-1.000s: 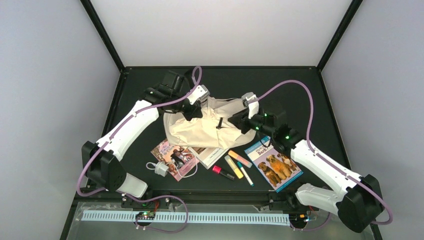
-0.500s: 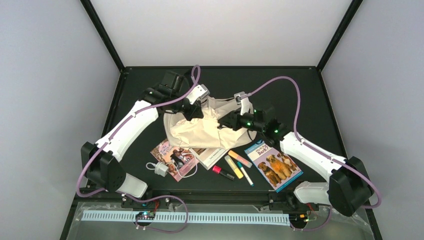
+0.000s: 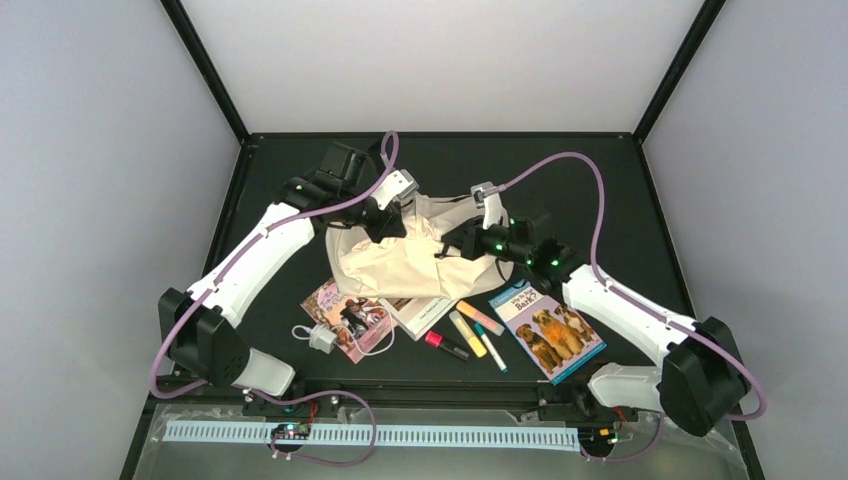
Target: Pack the student bag
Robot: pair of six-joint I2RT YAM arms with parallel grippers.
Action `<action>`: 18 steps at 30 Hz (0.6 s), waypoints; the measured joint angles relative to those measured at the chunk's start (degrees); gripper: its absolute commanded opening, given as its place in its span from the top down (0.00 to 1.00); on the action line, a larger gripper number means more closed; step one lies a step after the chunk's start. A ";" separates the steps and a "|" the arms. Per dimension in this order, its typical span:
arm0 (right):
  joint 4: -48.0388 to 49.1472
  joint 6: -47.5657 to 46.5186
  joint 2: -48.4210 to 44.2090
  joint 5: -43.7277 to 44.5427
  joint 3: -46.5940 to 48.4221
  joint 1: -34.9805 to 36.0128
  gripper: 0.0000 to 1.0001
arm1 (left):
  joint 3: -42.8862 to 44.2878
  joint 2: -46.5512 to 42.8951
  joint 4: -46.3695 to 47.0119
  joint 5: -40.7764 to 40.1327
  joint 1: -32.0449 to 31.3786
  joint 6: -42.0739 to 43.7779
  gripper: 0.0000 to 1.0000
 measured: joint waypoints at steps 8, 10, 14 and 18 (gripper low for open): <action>-1.18 0.00 -6.38 0.55 -5.49 -4.98 0.99 | -0.02 -1.33 -1.22 -0.63 -0.02 2.78 0.99; -1.20 0.00 -7.91 0.52 -7.17 -6.75 0.99 | -0.09 -1.33 -1.75 -0.63 -0.09 3.67 0.98; -1.38 0.04 -10.62 0.02 -10.38 -11.74 0.99 | -0.24 -1.33 -3.13 -1.44 -0.07 5.38 0.98; -1.44 0.09 -12.33 -0.15 -12.92 -16.74 0.99 | -0.24 -1.33 -4.87 -2.54 -0.07 6.88 0.98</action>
